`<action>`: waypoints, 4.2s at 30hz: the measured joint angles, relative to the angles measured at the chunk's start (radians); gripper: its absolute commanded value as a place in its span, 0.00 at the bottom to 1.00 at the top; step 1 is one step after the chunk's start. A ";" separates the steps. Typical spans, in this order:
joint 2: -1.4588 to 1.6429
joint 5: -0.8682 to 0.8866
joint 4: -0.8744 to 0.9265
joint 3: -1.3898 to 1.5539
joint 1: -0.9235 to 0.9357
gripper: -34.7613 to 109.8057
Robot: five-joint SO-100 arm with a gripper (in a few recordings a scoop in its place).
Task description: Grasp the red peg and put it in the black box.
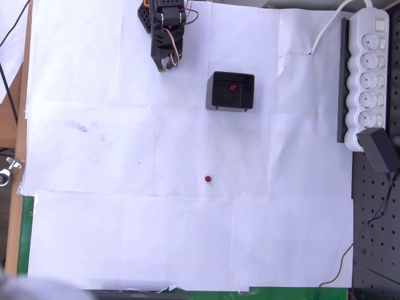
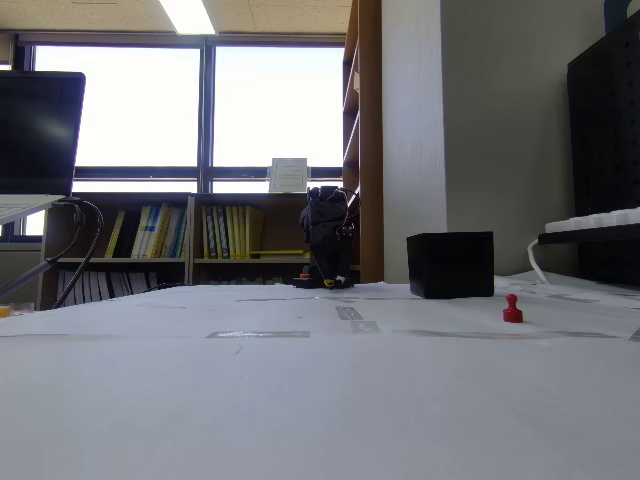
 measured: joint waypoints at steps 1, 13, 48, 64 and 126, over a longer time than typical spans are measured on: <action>0.000 0.000 0.000 0.000 0.000 0.24; 0.000 0.000 0.000 0.000 0.000 0.24; 0.000 -0.040 0.000 0.000 0.055 0.24; 0.360 -0.086 -1.052 -0.020 0.026 0.24; 2.026 -0.087 -2.287 0.552 0.080 0.46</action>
